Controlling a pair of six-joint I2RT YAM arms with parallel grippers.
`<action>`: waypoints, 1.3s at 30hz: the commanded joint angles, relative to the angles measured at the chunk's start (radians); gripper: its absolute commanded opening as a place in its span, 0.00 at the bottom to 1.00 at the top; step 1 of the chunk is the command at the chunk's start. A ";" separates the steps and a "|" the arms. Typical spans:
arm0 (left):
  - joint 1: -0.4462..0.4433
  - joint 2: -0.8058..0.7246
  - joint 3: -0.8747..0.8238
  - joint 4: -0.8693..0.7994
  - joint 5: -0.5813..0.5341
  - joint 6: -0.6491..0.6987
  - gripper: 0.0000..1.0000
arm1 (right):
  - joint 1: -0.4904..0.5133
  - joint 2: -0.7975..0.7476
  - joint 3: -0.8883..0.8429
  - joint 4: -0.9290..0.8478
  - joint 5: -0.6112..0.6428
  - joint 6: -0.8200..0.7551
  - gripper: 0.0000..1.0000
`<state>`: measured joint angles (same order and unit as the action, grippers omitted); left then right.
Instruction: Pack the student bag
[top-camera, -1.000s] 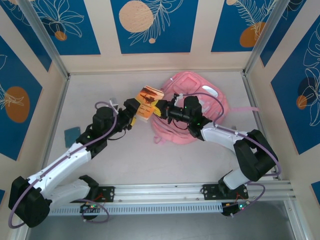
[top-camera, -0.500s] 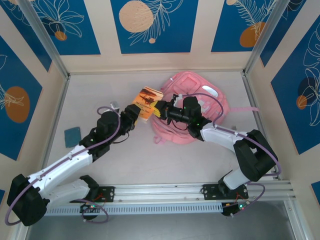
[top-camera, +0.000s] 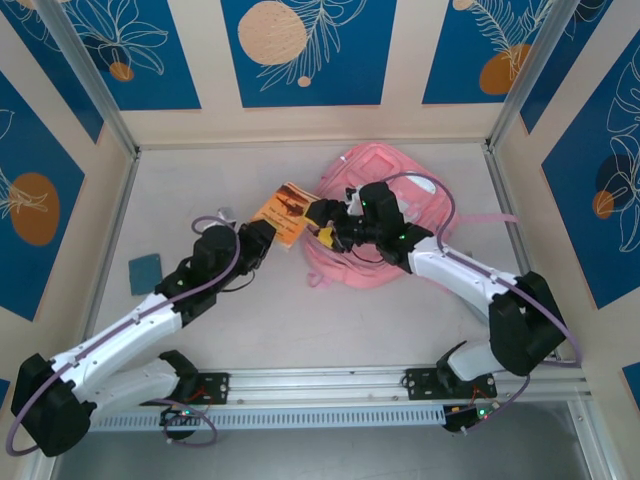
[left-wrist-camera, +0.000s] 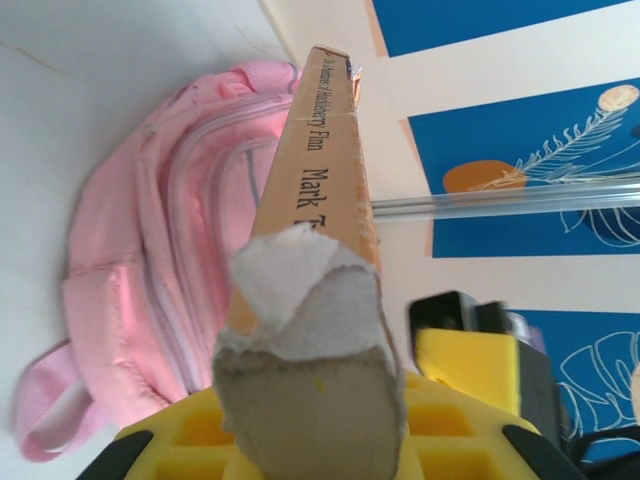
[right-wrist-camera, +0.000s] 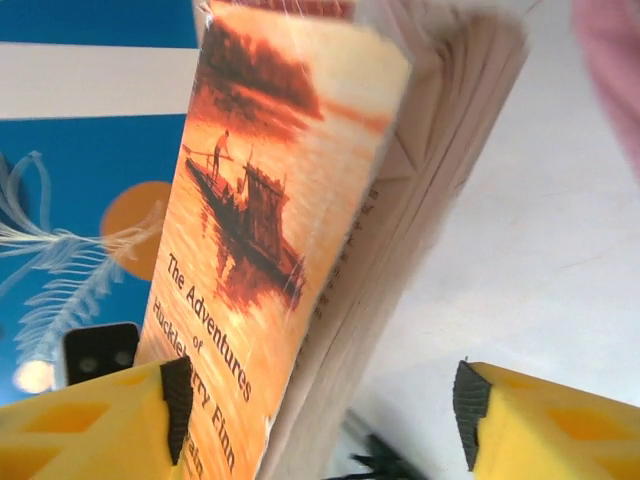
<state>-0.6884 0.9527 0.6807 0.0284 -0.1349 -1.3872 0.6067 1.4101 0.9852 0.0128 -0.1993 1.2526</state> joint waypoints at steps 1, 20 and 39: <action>0.004 -0.066 0.038 -0.160 -0.074 0.103 0.00 | -0.008 -0.036 0.081 -0.462 0.162 -0.309 0.74; 0.118 -0.043 0.308 -0.752 -0.142 0.539 0.00 | 0.044 0.200 0.375 -0.848 0.453 -0.977 0.55; 0.180 -0.041 0.283 -0.758 -0.019 0.556 0.00 | 0.064 0.576 0.648 -1.006 0.741 -1.137 0.47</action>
<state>-0.5213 0.9138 0.9573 -0.7422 -0.1734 -0.8532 0.6739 1.9617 1.6039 -0.9493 0.4778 0.1585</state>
